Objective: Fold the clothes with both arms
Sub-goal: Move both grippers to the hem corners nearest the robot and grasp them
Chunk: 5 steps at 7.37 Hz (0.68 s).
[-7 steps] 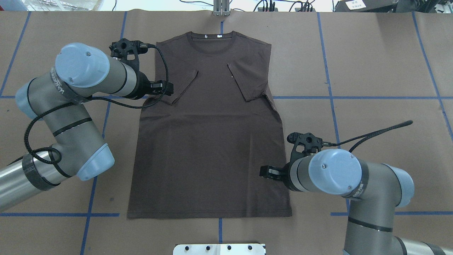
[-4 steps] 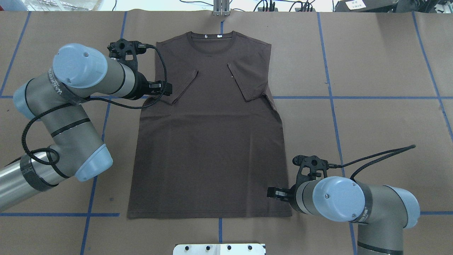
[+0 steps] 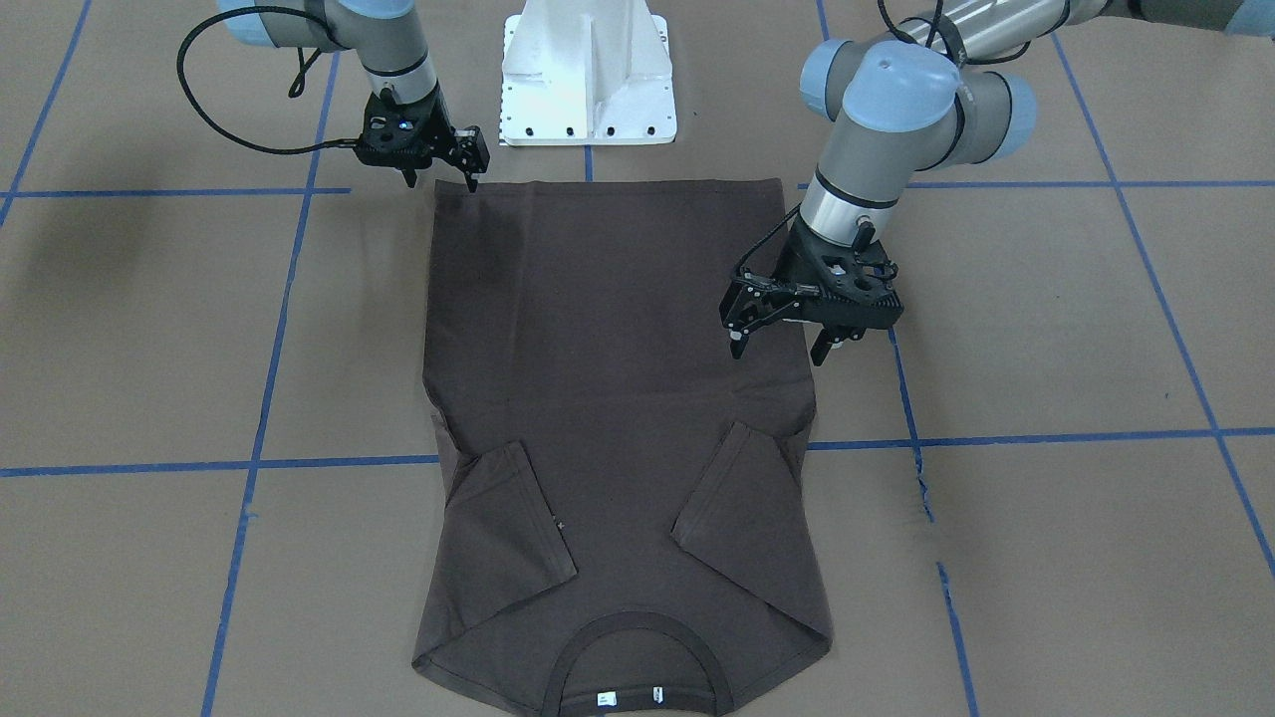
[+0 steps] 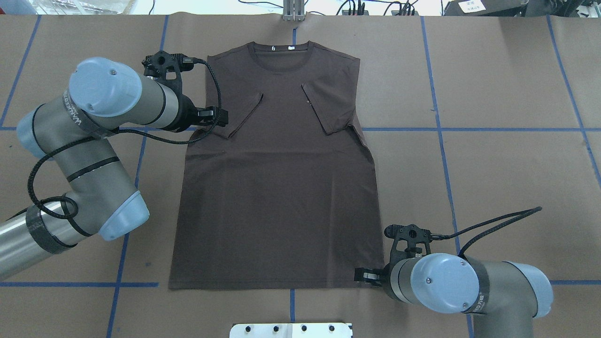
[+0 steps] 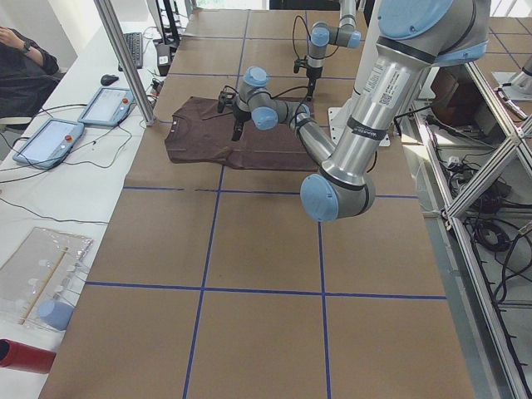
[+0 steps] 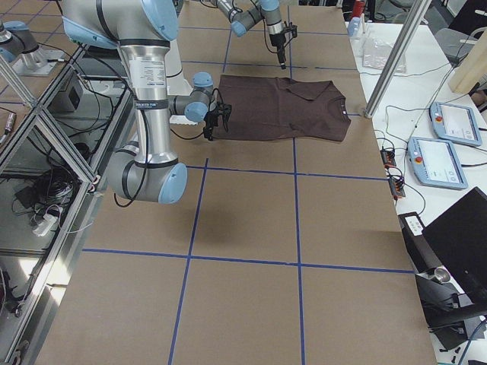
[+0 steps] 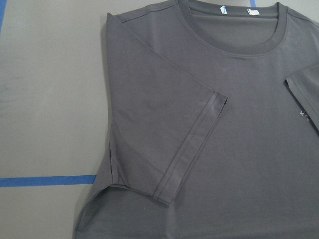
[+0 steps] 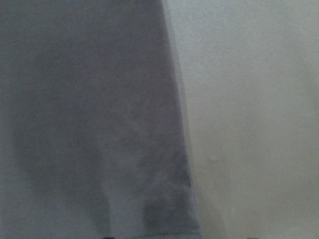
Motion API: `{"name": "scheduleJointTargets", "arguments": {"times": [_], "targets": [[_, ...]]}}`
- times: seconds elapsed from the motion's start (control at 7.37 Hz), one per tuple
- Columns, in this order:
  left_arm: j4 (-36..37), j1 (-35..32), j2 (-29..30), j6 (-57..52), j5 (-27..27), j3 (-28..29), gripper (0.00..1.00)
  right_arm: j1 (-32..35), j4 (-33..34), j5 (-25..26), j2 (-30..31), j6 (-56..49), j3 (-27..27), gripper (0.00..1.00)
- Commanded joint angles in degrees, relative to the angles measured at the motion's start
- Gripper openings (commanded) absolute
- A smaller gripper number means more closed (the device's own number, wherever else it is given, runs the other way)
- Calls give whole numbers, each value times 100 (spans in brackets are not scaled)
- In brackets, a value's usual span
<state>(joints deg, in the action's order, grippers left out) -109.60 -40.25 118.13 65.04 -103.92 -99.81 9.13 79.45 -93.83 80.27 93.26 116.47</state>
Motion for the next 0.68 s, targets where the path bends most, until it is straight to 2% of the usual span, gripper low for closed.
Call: {"name": "scheduleJointTargets", "arguments": {"times": [0.0,0.27,0.54], "targets": [[0,-1,0,0,3,5,100,-8,0,-30,-28,-1,-10,59],[0,-1,0,-18,12,5,100,1,-9,-56,-20,-10,-1,26],[0,8,0,-18,12,5,100,19,-9,-109,-2,-10,34,3]]}}
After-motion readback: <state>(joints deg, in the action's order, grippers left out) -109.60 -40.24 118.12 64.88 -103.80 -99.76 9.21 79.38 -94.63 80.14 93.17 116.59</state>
